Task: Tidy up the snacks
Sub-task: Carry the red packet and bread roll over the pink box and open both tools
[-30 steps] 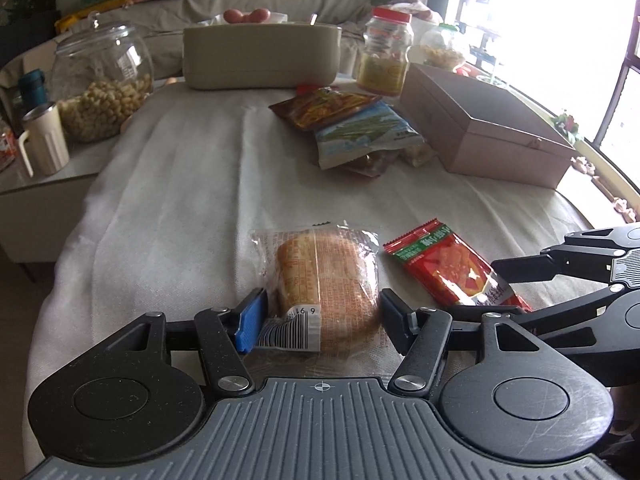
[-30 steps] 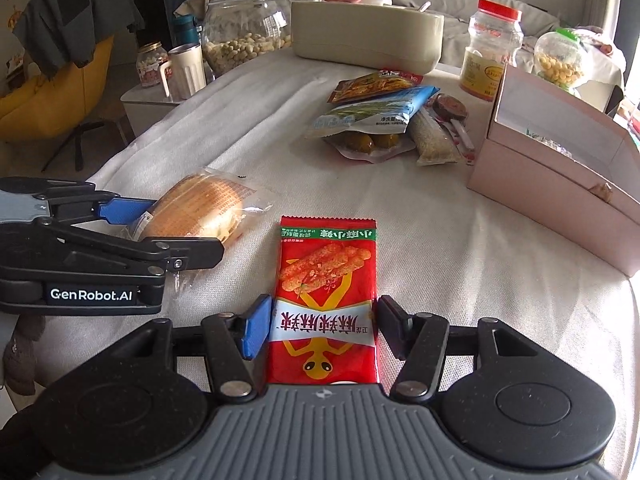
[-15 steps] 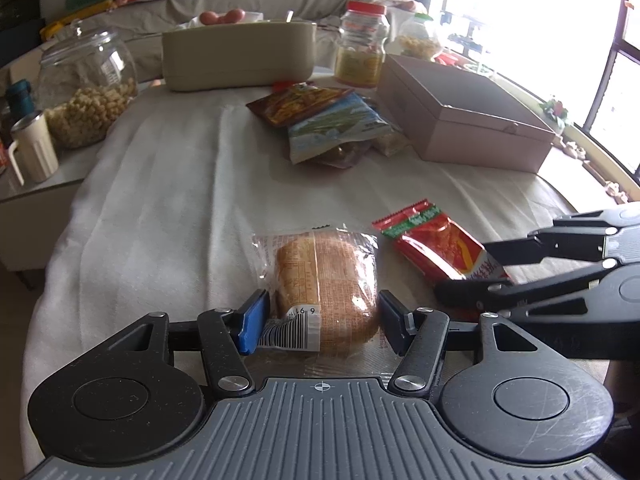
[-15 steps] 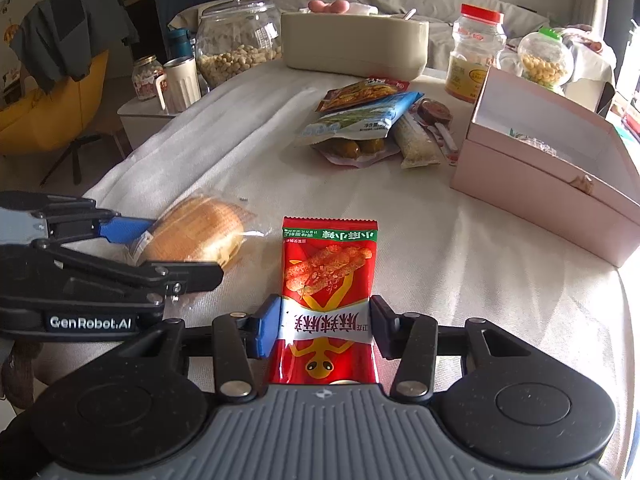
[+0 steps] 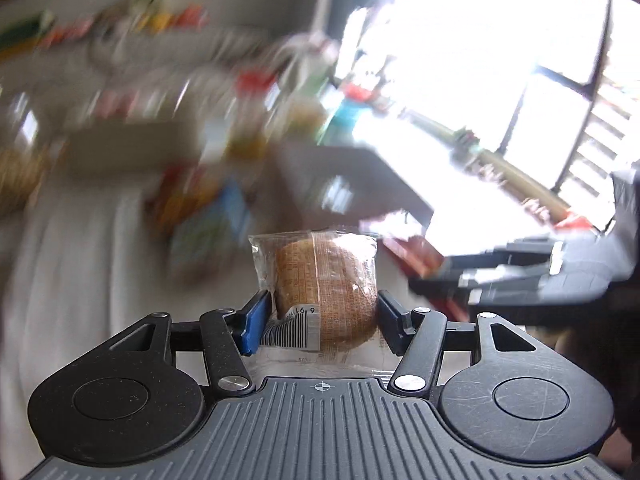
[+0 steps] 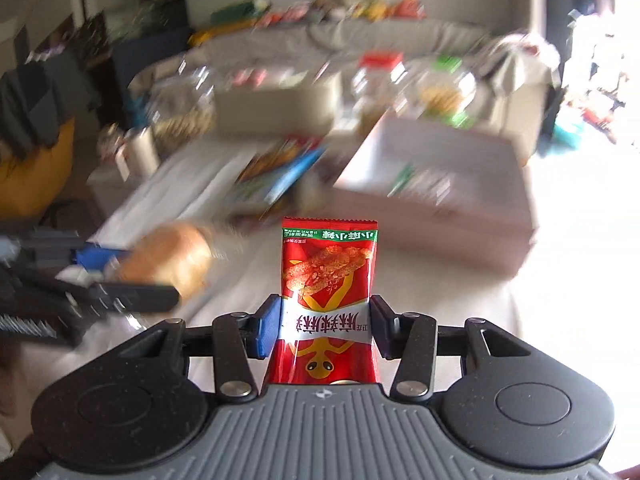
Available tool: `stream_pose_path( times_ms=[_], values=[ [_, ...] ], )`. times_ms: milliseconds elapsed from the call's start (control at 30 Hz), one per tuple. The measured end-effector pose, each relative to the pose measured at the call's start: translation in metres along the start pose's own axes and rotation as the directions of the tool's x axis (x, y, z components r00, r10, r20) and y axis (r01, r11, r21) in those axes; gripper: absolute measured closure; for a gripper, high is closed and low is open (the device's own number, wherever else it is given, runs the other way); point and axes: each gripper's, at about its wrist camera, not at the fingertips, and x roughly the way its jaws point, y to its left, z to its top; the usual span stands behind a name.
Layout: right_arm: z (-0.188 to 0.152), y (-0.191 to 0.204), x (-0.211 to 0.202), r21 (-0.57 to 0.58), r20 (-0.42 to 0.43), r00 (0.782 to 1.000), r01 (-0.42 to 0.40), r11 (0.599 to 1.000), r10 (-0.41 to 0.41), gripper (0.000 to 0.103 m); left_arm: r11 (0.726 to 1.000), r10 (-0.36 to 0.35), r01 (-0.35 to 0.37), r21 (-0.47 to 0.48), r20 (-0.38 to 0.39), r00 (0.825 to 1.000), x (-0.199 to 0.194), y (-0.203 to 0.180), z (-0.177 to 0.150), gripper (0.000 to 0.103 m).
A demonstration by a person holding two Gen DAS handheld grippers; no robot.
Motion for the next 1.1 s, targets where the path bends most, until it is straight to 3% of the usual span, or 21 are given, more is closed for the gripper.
stream_pose_path(
  times_ms=[100,267,433,500,633,867,1033,1100],
  values=[
    [0.022,-0.019,-0.016,-0.007,0.066,0.995,0.077,0.997,-0.077,0.056,0.998,-0.037,0.031,0.062,0.088,0.995,0.019,-0.015,0.060,0.040],
    [0.056,-0.049,-0.009,0.001,0.104,0.982,0.159,0.987,-0.158,0.056,0.995,-0.089,0.090,-0.037,0.033,0.996,0.114,-0.012,0.130,0.040],
    [0.089,-0.078,0.025,0.015,0.068,0.975,0.211,0.977,-0.212,0.056,0.991,-0.096,0.086,-0.106,-0.088,0.991,0.217,0.010,0.128,0.041],
    [0.101,-0.088,0.041,0.039,0.039,0.977,0.209,0.977,-0.211,0.056,0.991,-0.074,0.064,-0.114,-0.085,0.994,0.233,0.021,0.121,0.042],
    [0.119,-0.100,0.077,0.066,-0.014,0.979,0.202,0.977,-0.202,0.056,0.976,-0.110,0.109,-0.186,0.005,0.994,0.211,0.044,0.117,0.043],
    [0.130,-0.096,0.136,0.070,-0.080,0.974,0.217,0.974,-0.212,0.056,0.982,-0.082,0.091,-0.164,0.065,0.995,0.140,0.065,0.079,0.043],
    [0.131,-0.086,0.155,0.049,-0.096,0.967,0.240,0.969,-0.235,0.054,0.984,0.025,-0.017,-0.180,0.043,0.999,0.118,0.094,0.038,0.043],
    [0.133,-0.083,0.158,0.050,-0.104,0.966,0.241,0.969,-0.235,0.046,0.979,0.066,-0.061,-0.192,0.019,0.998,0.115,0.108,0.023,0.043]
  ],
)
